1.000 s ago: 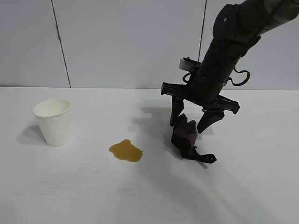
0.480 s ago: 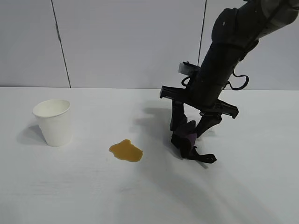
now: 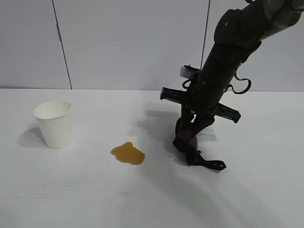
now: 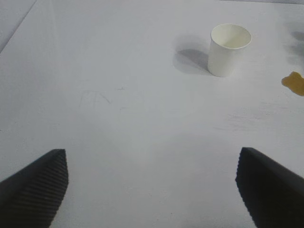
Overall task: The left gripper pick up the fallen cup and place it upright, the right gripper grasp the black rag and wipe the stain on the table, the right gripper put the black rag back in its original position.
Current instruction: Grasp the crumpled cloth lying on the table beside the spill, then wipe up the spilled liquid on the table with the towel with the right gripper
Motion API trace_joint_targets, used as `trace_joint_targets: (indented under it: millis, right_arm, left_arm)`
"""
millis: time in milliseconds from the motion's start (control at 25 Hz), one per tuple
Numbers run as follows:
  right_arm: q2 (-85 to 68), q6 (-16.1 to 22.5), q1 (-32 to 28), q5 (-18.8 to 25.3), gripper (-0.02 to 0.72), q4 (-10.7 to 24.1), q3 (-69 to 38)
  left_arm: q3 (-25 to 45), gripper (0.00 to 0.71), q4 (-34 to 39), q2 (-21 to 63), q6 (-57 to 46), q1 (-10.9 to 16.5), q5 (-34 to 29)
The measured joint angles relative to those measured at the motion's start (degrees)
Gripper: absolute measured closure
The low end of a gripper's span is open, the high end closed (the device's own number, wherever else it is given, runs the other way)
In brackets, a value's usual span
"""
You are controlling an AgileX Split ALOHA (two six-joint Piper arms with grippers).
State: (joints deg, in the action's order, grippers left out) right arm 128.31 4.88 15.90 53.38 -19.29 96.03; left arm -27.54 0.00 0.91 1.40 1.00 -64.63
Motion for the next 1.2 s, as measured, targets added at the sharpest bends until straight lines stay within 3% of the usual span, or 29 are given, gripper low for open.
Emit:
trace_joint_targets:
  millis: [280,400,600,760,960,1080,1200]
  right_arm:
    - [-0.06,-1.61,3.02,9.82,0.574,0.81,8.9]
    - [-0.06,-1.74,6.57,11.19,0.574,1.89,11.19]
    - [-0.06,-1.92,12.62,10.16,0.574,2.37,12.74]
    - [-0.06,-0.63,16.16,7.88,0.574,5.01,12.74]
    - [0.0,5.17,19.2,2.51,0.574,11.55,12.74]
    - [1.04,9.79,19.99,2.03,0.574,15.23,12.74]
    - [2.83,12.62,20.16,1.69,0.574,16.12,12.74]
  left_arm:
    - [0.0,0.02,0.0,0.0,0.0,0.0,0.0]
    - [0.0,0.02,0.0,0.0,0.0,0.0,0.0]
    - [0.0,0.02,0.0,0.0,0.0,0.0,0.0]
    - [0.0,0.02,0.0,0.0,0.0,0.0,0.0]
    - [0.0,0.02,0.0,0.0,0.0,0.0,0.0]
    - [0.0,0.02,0.0,0.0,0.0,0.0,0.0]
    - [0.0,0.02,0.0,0.0,0.0,0.0,0.0]
